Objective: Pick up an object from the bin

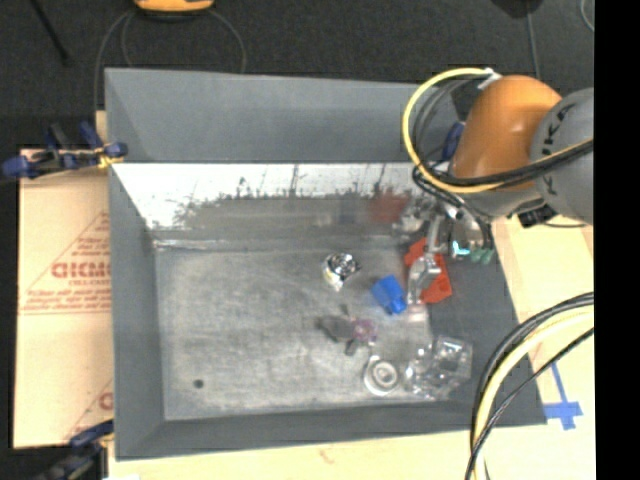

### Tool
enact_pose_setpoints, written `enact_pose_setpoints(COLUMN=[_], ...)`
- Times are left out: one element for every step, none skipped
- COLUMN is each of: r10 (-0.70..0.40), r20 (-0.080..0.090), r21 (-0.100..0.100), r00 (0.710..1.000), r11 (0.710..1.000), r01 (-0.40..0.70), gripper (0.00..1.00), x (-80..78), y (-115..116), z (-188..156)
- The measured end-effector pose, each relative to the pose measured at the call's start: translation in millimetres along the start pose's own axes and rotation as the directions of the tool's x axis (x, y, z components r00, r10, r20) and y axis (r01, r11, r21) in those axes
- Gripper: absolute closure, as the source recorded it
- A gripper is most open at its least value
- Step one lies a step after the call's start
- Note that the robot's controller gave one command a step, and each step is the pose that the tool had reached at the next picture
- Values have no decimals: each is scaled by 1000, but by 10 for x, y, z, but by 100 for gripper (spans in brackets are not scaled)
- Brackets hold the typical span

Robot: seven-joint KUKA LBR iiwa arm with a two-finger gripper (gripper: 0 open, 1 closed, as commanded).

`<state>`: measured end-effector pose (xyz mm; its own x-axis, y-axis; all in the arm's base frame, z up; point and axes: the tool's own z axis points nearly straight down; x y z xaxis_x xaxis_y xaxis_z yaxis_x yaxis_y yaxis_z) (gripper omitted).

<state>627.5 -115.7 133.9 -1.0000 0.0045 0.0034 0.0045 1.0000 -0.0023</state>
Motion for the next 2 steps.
enact_pose_setpoints(r10=[-274, -275], r20=[9, 12], r21=[2, 5], r00=[962, 961], r11=[962, 961], r01=[274, 275], gripper=[0, 100], x=[471, 460], y=[247, 240], z=[560, 550])
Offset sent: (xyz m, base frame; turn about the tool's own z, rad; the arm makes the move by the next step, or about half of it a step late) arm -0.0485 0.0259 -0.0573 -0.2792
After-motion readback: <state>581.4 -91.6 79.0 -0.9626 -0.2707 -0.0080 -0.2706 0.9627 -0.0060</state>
